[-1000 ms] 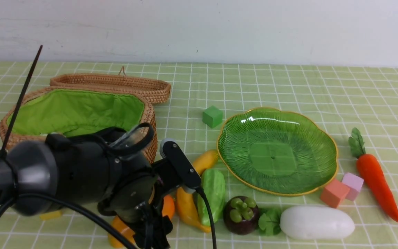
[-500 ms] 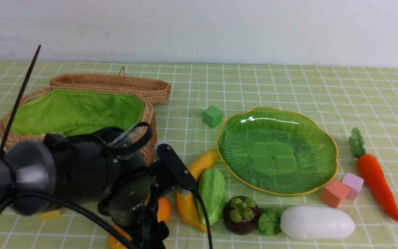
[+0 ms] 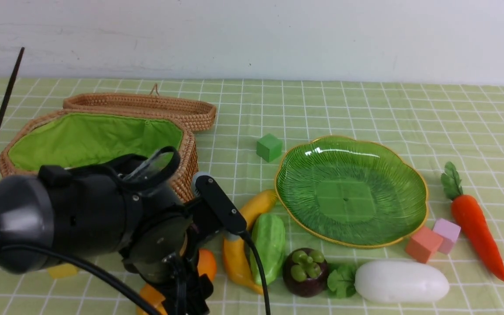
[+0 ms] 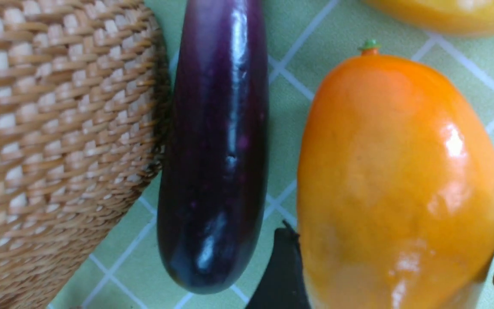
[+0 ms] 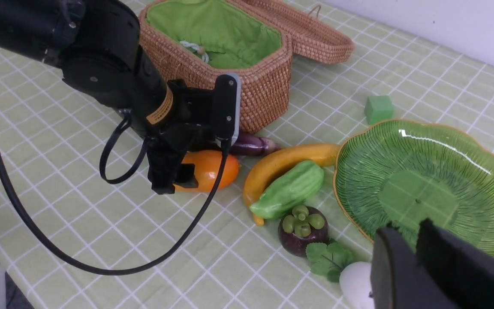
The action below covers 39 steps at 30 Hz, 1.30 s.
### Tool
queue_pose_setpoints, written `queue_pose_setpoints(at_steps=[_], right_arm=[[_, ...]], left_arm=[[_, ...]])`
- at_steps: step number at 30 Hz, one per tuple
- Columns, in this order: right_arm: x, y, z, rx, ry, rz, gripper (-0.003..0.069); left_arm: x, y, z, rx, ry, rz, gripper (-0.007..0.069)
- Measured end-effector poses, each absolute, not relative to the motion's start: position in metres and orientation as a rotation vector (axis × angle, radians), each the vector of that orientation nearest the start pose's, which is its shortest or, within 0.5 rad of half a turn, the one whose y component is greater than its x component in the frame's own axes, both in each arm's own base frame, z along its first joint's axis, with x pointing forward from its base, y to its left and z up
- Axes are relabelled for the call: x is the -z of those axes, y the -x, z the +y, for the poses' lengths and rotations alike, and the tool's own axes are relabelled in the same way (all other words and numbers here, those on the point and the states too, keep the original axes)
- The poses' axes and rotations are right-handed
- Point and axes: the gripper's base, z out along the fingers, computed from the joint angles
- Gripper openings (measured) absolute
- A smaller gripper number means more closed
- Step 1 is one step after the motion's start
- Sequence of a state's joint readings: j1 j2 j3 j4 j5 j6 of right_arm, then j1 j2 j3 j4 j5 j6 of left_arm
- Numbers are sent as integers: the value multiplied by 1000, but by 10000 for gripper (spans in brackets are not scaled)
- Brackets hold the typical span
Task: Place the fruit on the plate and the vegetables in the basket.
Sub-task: Grab the mango with your left arm and place it on the right plate
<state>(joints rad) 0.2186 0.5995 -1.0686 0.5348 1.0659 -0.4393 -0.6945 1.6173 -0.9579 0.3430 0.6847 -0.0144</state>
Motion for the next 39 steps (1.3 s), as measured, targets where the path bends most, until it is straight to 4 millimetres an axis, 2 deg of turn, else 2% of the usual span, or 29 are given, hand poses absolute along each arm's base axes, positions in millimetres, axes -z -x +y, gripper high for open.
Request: queue_pose_setpoints(at_steps=[9, 20, 26, 29, 39], right_arm=[[-430, -53, 53, -502, 663, 1889, 99], [-430, -53, 53, -499, 664, 1892, 106], [-429, -54, 52, -483, 665, 1896, 106], [-429, -54, 52, -481, 665, 1896, 106], [-430, -54, 52, -477, 659, 1889, 106]], left_arm=[[-201, -247, -181, -182, -1217, 2464, 593], [-168, -253, -185, -206, -1180, 2584, 593], [-168, -253, -186, -200, -1175, 2580, 569], [-168, -253, -186, -197, -1170, 2585, 521], [-171, -248, -185, -167, -1121, 2643, 521]])
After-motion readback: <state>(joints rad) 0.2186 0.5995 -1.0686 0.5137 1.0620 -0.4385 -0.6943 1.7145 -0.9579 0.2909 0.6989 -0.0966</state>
